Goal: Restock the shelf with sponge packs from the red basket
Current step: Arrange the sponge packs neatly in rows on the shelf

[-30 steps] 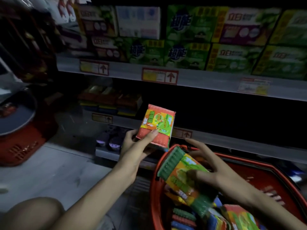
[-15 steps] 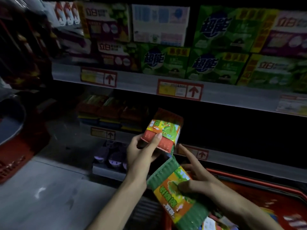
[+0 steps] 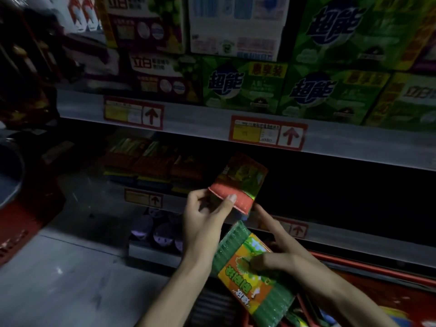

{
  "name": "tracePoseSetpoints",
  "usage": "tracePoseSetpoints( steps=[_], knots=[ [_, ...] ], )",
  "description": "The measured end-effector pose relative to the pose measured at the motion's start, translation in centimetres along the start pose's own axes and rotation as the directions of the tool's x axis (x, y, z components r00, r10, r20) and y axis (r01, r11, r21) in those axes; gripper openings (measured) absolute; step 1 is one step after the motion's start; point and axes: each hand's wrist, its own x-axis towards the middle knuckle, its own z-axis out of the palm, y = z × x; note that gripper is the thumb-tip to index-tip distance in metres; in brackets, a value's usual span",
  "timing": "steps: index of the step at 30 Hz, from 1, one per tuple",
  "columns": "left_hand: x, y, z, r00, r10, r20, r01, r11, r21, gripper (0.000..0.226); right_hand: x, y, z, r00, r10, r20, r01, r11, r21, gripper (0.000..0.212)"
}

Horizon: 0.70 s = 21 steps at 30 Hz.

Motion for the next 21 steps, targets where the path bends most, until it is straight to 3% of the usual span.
tracePoseSetpoints(
  steps=[3,7,11,13,17,21],
  knots=[
    [0.7,-0.1,-0.1,1.000,0.002,0.001,-0.002,1.000,0.028,0.033,2.5,-1.5,-0.3,0.999,0.030,-0.036,-0.029,0.999,0.035,0.103],
    [1.5,0.0,-0.1,0.999,0.015,0.036,-0.018,0.997,0.076,0.030,3.2,-1.5,-0.4,0.996,0.080,-0.041,-0.077,0.994,0.076,0.123],
    [1.7,-0.3,0.1,0.997,-0.022,0.069,0.011,0.988,0.156,0.023,4.6,-1.8,-1.2,0.993,0.091,-0.072,-0.075,0.977,0.200,0.097],
    [1.8,-0.6,0.2,0.998,-0.042,0.056,0.031,0.982,0.187,0.024,5.0,-2.0,-1.5,0.993,0.079,-0.086,-0.058,0.974,0.218,0.094],
    [1.4,-0.3,0.2,0.997,-0.071,0.016,0.066,0.973,0.221,0.051,5.4,-1.8,-0.9,0.992,0.105,-0.073,-0.084,0.965,0.250,0.085],
    [1.4,-0.2,-0.4,0.997,-0.078,0.000,0.077,0.977,0.199,0.074,5.9,-1.3,-0.5,0.991,0.106,-0.080,-0.081,0.959,0.272,0.098]
  ],
)
